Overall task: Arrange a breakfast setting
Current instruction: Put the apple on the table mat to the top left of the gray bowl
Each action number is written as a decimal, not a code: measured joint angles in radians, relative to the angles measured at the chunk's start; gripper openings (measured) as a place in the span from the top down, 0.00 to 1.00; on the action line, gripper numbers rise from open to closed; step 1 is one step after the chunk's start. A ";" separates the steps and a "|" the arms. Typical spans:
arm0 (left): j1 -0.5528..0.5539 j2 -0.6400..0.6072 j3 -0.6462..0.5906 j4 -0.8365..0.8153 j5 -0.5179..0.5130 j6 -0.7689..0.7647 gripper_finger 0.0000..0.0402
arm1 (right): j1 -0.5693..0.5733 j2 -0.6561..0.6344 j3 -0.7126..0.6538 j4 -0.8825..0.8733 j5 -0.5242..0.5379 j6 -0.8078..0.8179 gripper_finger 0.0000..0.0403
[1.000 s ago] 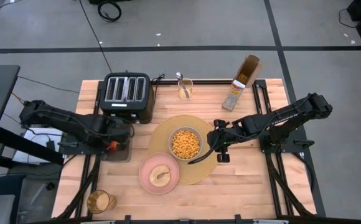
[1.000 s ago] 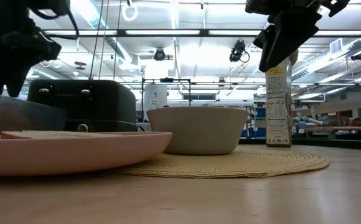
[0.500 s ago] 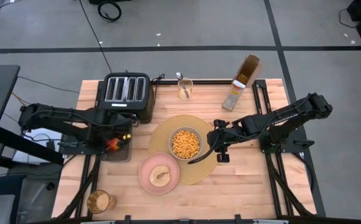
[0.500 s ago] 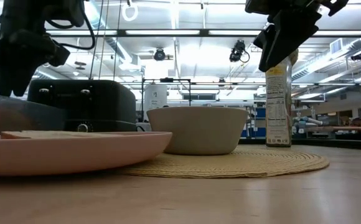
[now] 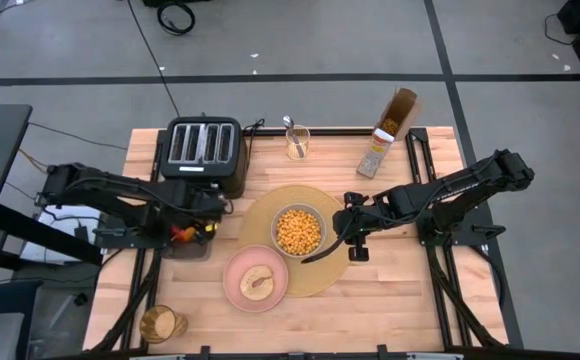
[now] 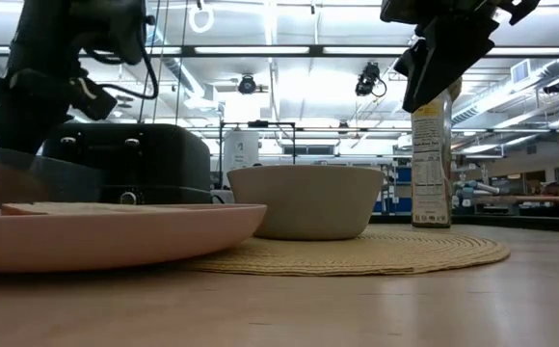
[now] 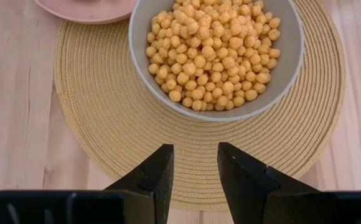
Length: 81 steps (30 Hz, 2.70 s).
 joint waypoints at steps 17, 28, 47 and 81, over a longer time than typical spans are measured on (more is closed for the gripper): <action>-0.083 0.048 0.141 -0.042 0.088 0.022 0.14 | 0.000 0.000 0.000 -0.026 -0.029 0.021 0.67; 0.048 0.048 0.039 -0.084 0.071 0.151 0.14 | 0.000 0.000 0.000 -0.025 -0.028 0.015 0.67; 0.314 0.121 0.005 -0.020 0.094 0.318 0.14 | 0.000 0.000 0.000 -0.026 -0.025 0.049 0.67; 0.111 0.150 -0.134 0.150 0.285 0.158 0.14 | 0.007 0.000 0.000 -0.049 -0.023 0.058 0.67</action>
